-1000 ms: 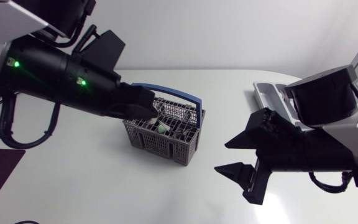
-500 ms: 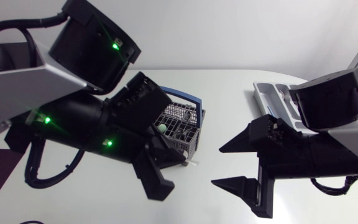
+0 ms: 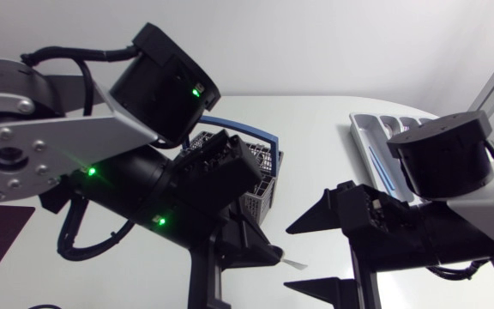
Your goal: Unload the cutlery basket into the drawer organizer.
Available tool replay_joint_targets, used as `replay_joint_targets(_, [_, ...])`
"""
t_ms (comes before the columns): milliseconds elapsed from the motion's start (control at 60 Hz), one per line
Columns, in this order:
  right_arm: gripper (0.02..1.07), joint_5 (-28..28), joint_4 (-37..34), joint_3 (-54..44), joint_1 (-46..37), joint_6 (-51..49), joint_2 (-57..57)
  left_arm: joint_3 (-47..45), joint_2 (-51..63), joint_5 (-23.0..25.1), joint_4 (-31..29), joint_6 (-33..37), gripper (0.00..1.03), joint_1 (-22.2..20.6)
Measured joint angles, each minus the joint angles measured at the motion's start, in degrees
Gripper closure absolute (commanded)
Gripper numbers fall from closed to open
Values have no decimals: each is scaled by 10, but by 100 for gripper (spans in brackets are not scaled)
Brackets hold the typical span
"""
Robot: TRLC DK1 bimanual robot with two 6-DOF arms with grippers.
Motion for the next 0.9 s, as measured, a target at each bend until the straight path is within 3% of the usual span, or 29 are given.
replay_joint_targets(600, [91,-18,0,0,18,-2,0,0,5,12,-7,55,100,-3])
replay_joint_targets(817, [101,-23,-1,0,18,-2,0,0,5,12,-9,55,98,-3])
replay_joint_targets(900, [101,-26,-5,0,19,-2,0,0,5,11,-10,55,86,-3])
